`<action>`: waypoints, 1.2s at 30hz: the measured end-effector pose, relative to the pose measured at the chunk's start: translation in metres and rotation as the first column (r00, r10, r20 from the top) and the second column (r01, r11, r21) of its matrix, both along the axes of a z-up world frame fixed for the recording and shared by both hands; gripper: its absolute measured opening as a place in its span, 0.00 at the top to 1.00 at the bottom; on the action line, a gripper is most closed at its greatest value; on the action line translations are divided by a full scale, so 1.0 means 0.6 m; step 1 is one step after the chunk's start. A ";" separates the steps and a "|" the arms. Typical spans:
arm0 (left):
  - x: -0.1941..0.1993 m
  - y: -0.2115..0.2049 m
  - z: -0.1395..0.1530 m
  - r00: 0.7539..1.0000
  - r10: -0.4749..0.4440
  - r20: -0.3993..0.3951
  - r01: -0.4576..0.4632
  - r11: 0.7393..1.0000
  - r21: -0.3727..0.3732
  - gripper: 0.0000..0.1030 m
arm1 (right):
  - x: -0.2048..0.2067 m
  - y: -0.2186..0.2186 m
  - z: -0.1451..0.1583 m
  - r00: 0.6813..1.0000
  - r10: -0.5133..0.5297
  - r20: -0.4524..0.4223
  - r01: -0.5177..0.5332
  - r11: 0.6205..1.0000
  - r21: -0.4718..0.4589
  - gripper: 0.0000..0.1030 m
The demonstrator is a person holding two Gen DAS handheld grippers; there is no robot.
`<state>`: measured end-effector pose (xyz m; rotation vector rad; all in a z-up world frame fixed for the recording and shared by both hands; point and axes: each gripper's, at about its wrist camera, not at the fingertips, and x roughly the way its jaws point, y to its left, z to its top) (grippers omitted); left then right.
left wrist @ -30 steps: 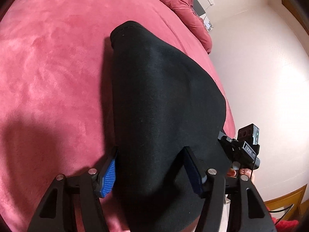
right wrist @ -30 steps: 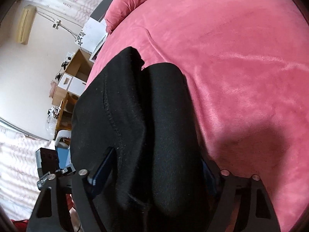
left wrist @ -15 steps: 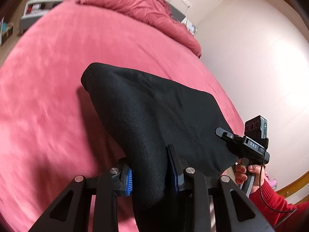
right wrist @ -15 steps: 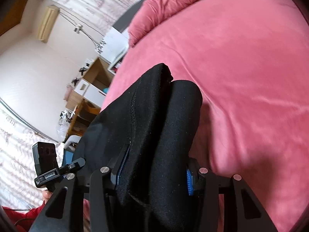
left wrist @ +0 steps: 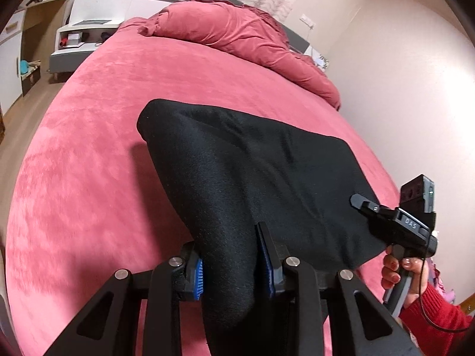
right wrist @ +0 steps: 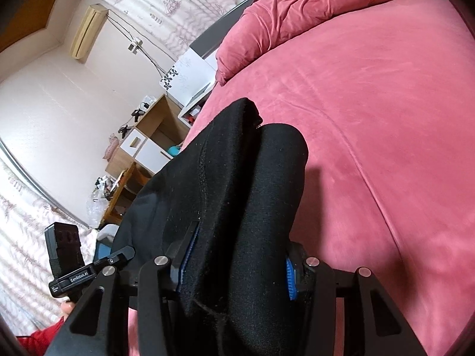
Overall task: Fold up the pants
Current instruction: 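Lower the folded pants onto the bed and open both grippers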
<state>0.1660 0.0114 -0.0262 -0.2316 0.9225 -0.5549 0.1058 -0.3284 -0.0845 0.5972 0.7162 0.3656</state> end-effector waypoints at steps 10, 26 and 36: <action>-0.039 0.024 -0.061 0.998 0.066 -0.011 -0.065 0.996 0.061 0.50 | -0.002 -0.034 -0.056 0.995 -0.075 -0.059 0.076 0.997 0.017 0.36; -0.187 0.044 -0.075 0.988 0.148 0.051 -0.154 0.976 0.156 0.49 | -0.146 -0.044 -0.027 0.962 -0.265 -0.061 0.257 0.959 -0.120 0.29; -0.283 0.000 -0.100 0.988 0.155 0.023 -0.154 0.934 0.323 0.49 | -0.249 0.064 -0.018 0.952 -0.301 -0.045 0.263 0.887 -0.379 0.28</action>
